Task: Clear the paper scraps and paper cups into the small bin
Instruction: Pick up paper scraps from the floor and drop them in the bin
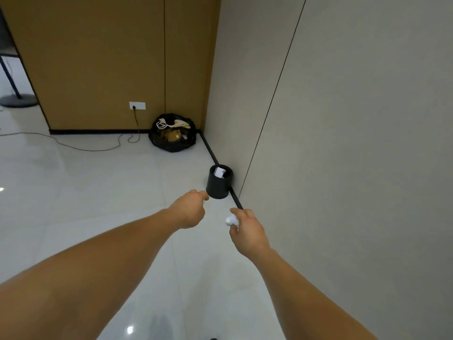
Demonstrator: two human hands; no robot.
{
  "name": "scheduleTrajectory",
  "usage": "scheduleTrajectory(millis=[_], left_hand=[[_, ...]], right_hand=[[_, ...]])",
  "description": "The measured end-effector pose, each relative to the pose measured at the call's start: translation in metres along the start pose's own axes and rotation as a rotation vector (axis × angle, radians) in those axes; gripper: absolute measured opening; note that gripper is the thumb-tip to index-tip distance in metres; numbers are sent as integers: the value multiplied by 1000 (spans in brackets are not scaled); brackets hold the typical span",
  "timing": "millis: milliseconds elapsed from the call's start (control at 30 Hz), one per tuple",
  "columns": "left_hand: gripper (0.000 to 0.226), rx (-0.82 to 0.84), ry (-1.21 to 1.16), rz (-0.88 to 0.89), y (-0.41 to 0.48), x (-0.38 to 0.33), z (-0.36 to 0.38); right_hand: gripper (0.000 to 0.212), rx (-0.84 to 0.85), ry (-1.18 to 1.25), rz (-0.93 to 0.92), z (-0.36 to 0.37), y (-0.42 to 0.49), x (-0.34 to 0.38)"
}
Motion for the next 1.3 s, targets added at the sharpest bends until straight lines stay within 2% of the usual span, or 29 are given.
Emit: scheduleTrajectory(millis=[267, 500, 700, 900, 1167, 1300], left_hand=[[47, -92, -11, -69, 149, -2, -57], [48, -55, -41, -102, 276, 32, -77], [47, -32, -101, -74, 420, 67, -101], [45, 68, -90, -26, 551, 85, -122], [46, 167, -71, 68, 736, 60, -109], [45, 209, -68, 50, 814, 53, -91]], right_hand=[[47, 46, -23, -81, -19, 186, -11], [48, 100, -29, -108, -2, 322, -5], [46, 96, -41, -34, 7, 455, -3], [47, 95, -40, 86, 10, 564, -9], [45, 106, -45, 162, 16, 707, -76], [48, 135, -17, 175, 19, 787, -112]])
Point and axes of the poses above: each hand's wrist, its own y-axis towards the middle knuckle, its own z-axis out of the palm, x = y × z, the point moved 2 cm from there along y, towards the middle knuckle, and after that the axes turned 5 degrees about -y, right-handed, at the moved point
